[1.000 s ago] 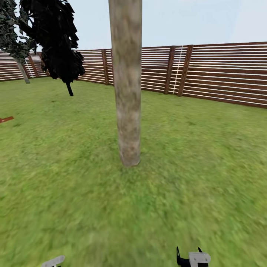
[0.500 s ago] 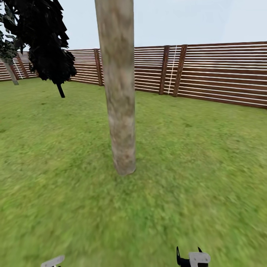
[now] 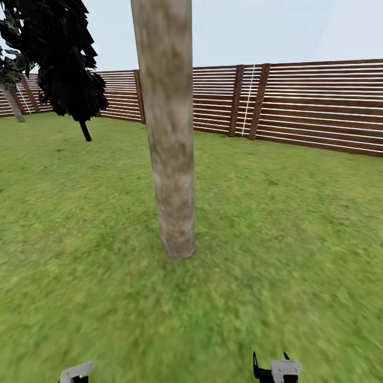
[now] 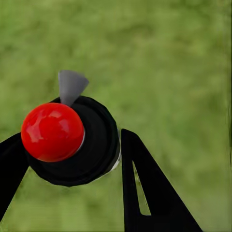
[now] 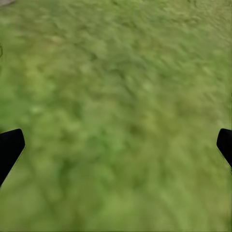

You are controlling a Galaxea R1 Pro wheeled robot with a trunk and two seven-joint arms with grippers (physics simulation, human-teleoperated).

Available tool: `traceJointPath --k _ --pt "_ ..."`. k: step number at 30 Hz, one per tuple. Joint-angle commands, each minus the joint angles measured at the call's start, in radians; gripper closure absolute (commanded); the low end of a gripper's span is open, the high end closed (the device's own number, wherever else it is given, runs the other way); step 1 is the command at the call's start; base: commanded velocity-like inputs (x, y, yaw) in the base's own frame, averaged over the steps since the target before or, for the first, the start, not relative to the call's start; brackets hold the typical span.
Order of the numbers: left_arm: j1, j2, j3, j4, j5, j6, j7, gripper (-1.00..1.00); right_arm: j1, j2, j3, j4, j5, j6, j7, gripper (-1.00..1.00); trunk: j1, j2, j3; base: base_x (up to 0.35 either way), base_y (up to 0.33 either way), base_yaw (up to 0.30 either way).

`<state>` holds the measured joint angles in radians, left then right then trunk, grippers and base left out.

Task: In the garden, pick up the pesticide atomizer on the floor and spray pesticide onto both trees until each tree trunk is fully covered.

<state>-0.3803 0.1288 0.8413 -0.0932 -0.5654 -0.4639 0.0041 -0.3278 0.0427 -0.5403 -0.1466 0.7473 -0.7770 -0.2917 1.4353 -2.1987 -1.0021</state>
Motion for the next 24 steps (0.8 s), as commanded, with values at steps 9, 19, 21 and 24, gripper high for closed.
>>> traceJointPath --k 9,19,21,24 --pt "-0.137 0.005 -0.237 -0.116 -0.321 0.014 -0.347 1.00 -0.012 -0.006 0.104 -0.293 0.216 0.232 0.486 -1.00 0.000 0.000 -0.001 0.001 0.000 0.000" --pt "-0.205 0.021 -0.249 -0.423 -0.472 0.238 -1.073 1.00 -0.150 -0.005 0.135 -0.479 0.238 0.392 1.175 -1.00 0.000 0.000 -0.001 0.000 0.000 0.000" --pt "-0.206 0.014 -0.259 -0.445 -0.501 0.244 -1.113 1.00 -0.159 -0.004 0.205 -0.479 0.236 0.392 1.215 -1.00 0.000 0.000 -0.001 0.000 0.000 0.000" --pt "-0.207 0.010 -0.314 -0.448 -0.529 0.263 -1.123 1.00 -0.161 -0.001 0.243 -0.476 0.234 0.392 1.227 -1.00 0.000 0.000 -0.001 0.000 0.000 0.000"
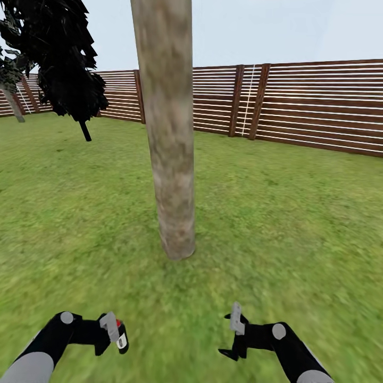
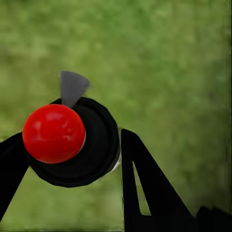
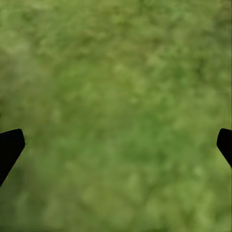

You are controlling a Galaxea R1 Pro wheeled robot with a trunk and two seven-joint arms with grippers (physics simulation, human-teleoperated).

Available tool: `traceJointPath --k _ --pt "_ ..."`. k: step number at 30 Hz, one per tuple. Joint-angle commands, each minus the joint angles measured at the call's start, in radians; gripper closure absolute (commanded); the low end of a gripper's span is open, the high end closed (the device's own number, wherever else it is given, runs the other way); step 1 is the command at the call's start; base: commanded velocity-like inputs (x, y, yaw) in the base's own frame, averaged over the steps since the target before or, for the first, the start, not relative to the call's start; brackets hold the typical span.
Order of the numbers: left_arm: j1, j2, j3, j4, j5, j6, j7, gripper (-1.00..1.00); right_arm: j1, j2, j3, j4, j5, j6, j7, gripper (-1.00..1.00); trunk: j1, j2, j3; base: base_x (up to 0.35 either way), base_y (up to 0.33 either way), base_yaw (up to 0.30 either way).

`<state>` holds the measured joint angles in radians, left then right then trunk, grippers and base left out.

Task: In the garden, pick up the pesticide atomizer on the floor and spray pesticide onto both trees until each tree trunk is fully covered.

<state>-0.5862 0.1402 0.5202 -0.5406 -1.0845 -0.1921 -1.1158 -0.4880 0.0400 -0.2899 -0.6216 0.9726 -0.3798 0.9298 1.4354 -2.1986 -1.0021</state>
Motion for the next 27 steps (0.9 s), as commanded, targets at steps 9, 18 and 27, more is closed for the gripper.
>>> traceJointPath --k 9,18,27 --pt "0.002 -0.066 -0.103 0.010 -0.017 0.053 -0.006 1.00 -0.003 0.047 0.016 -0.004 0.009 -0.007 0.085 1.00 0.000 0.000 -0.001 0.000 0.000 0.000" --pt "0.000 -0.121 -0.169 0.005 -0.016 0.056 -0.003 1.00 -0.018 0.099 0.117 -0.007 0.006 -0.005 0.086 1.00 0.000 0.000 -0.001 0.000 0.000 0.000" --pt "0.001 -0.161 -0.169 -0.001 -0.015 0.056 0.003 1.00 -0.024 0.125 0.118 -0.009 0.005 -0.005 0.086 1.00 0.000 0.000 -0.001 0.000 0.000 0.000"
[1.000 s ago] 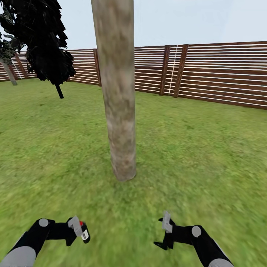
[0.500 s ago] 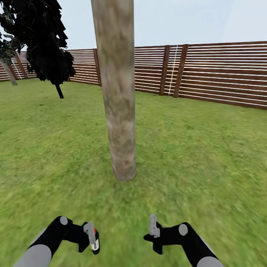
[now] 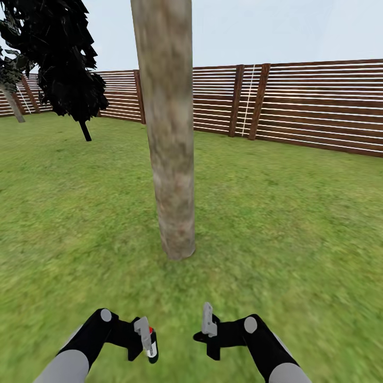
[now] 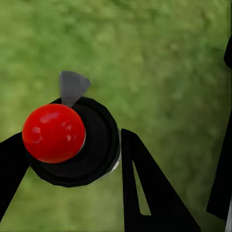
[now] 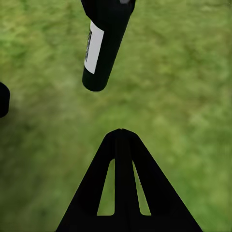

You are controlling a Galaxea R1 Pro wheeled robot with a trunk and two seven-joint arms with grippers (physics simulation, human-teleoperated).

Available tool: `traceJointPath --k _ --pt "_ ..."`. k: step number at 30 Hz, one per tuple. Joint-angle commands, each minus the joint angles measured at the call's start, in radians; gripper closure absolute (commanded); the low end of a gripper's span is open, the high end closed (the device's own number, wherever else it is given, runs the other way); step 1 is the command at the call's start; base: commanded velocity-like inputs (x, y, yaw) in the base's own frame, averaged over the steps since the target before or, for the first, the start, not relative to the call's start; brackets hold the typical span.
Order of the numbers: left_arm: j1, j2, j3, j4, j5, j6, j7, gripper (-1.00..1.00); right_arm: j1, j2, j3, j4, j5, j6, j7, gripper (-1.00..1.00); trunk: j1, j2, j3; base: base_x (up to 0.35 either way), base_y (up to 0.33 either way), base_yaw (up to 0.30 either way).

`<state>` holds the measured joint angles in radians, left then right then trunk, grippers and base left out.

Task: In the garden, pick up the pesticide atomizer on the floor and spray pesticide onto both trees until each tree trunk is fully covered.

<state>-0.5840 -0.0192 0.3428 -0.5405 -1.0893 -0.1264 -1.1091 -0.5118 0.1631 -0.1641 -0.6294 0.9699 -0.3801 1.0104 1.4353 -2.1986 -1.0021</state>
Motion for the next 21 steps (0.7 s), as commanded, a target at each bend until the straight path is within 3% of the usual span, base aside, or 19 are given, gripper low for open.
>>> traceJointPath --k 1,9,21 --pt "-0.001 -0.007 0.008 -0.001 -0.010 -0.010 -0.003 1.00 -0.001 0.004 -0.008 -0.001 0.007 -0.005 0.005 1.00 0.000 0.000 -0.001 0.000 0.000 0.000" --pt "0.004 -0.044 0.007 0.011 -0.010 -0.012 -0.003 1.00 -0.002 0.007 -0.008 -0.002 0.006 -0.005 0.005 1.00 0.000 0.000 -0.001 0.000 0.000 0.000" --pt "0.004 -0.070 0.010 0.019 0.000 -0.016 -0.001 1.00 -0.017 0.007 -0.008 -0.003 0.005 -0.005 0.005 1.00 0.000 0.000 -0.001 0.000 0.000 0.000"
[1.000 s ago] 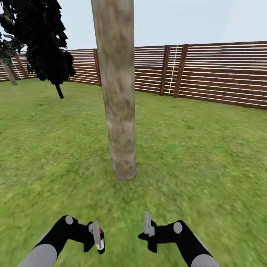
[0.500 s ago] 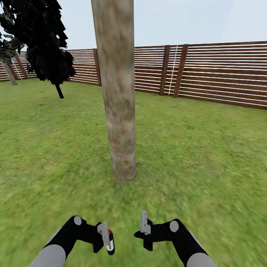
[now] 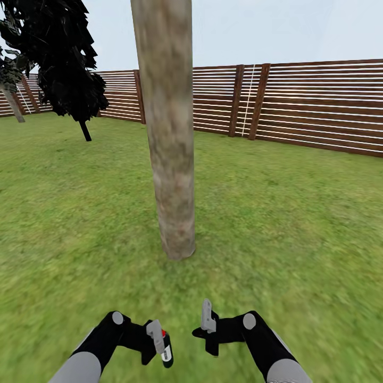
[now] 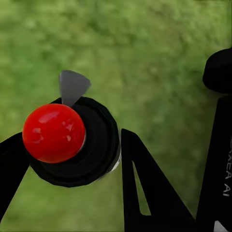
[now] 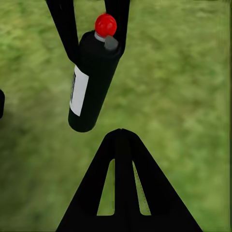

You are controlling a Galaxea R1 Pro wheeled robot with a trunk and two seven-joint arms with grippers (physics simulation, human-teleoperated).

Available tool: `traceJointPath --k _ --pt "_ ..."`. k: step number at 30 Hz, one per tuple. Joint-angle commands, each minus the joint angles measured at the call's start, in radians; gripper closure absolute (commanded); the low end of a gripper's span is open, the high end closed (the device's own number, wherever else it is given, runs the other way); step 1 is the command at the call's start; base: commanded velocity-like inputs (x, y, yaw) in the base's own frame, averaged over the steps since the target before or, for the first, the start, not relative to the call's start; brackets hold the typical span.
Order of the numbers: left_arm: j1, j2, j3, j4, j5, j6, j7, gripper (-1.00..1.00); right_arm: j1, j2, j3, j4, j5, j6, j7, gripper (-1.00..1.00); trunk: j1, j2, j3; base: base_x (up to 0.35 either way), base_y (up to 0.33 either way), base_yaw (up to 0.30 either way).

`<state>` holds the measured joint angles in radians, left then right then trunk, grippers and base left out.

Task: In the garden, pick up the pesticide atomizer on the floor and spray pesticide onto both trees until each tree trunk is fully covered.

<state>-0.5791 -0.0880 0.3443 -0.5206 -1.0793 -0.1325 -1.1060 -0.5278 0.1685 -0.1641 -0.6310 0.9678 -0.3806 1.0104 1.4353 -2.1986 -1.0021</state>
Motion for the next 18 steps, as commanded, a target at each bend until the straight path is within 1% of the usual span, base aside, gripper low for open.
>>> traceJointPath --k 1,5,8,10,15,18 --pt "-0.001 -0.002 0.008 -0.001 -0.010 -0.011 -0.004 1.00 -0.002 0.002 -0.008 -0.001 0.007 -0.004 0.005 1.00 0.000 0.000 -0.001 0.000 0.000 0.000" --pt "-0.001 -0.003 0.008 0.000 -0.008 -0.013 -0.004 1.00 -0.004 0.002 -0.008 -0.001 0.007 -0.004 0.005 1.00 0.000 0.000 -0.001 0.000 0.000 0.000" --pt "-0.001 -0.010 0.009 0.016 -0.008 -0.015 -0.001 1.00 -0.006 0.002 -0.008 -0.001 0.006 -0.004 0.005 1.00 0.000 0.000 -0.001 0.000 0.000 0.000" --pt "-0.002 -0.012 0.009 0.024 -0.008 -0.016 0.012 1.00 -0.009 0.006 -0.008 -0.009 0.006 -0.004 0.004 1.00 0.000 0.000 -0.001 0.000 0.000 0.000" --pt "-0.002 -0.019 0.010 0.051 -0.007 -0.018 0.049 1.00 -0.015 0.006 -0.008 -0.020 0.006 -0.004 0.005 1.00 0.000 0.000 -0.001 0.000 0.000 0.000" --pt "-0.002 -0.019 0.011 0.055 -0.006 -0.019 0.054 1.00 -0.015 0.006 -0.008 -0.021 0.006 -0.004 0.005 1.00 0.000 0.000 -0.001 0.000 0.000 0.000"
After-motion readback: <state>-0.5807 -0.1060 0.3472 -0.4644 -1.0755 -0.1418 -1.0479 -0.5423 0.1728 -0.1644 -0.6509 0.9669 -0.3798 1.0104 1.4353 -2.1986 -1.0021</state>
